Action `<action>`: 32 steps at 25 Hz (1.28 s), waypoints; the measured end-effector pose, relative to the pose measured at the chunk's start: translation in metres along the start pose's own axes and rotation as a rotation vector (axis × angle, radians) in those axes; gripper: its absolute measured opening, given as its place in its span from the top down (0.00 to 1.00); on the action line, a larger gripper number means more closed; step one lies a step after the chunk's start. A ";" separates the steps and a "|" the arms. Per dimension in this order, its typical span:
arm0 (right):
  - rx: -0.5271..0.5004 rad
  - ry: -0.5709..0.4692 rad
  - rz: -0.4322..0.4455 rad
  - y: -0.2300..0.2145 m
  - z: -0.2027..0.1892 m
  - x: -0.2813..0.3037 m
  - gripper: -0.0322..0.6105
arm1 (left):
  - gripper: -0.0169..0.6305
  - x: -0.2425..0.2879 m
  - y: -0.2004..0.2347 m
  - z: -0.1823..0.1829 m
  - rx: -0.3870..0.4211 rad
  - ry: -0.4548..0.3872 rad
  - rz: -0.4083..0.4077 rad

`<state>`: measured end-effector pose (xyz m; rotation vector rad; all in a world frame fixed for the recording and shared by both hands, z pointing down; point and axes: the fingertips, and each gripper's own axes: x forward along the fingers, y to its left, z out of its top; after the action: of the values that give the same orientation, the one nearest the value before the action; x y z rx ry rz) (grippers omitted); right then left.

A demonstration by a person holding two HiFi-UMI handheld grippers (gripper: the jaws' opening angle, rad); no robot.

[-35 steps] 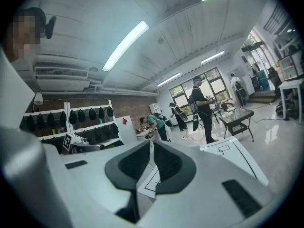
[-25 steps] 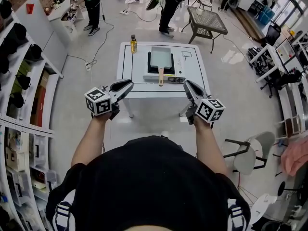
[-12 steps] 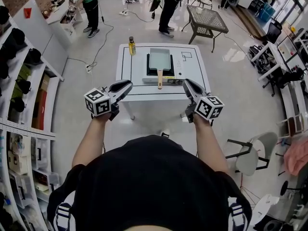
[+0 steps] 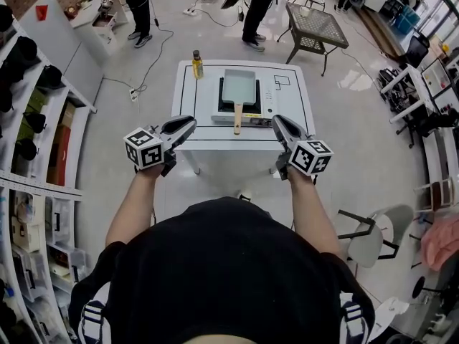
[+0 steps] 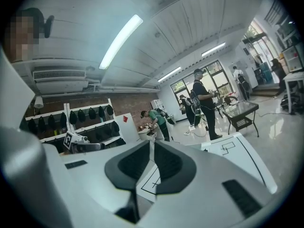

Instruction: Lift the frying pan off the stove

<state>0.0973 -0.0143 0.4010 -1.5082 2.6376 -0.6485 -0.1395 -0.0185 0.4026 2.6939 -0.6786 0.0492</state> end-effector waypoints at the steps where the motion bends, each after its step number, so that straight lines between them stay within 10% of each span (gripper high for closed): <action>1: 0.002 0.003 0.003 -0.003 0.000 0.002 0.90 | 0.87 0.003 0.002 -0.001 -0.002 0.004 0.003; 32: 0.052 0.109 0.059 -0.071 -0.015 0.054 0.90 | 0.87 0.065 0.044 -0.021 -0.065 0.052 0.057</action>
<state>0.1237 -0.0854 0.4507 -1.4152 2.7088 -0.8096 -0.1009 -0.0766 0.4446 2.6017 -0.7281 0.1099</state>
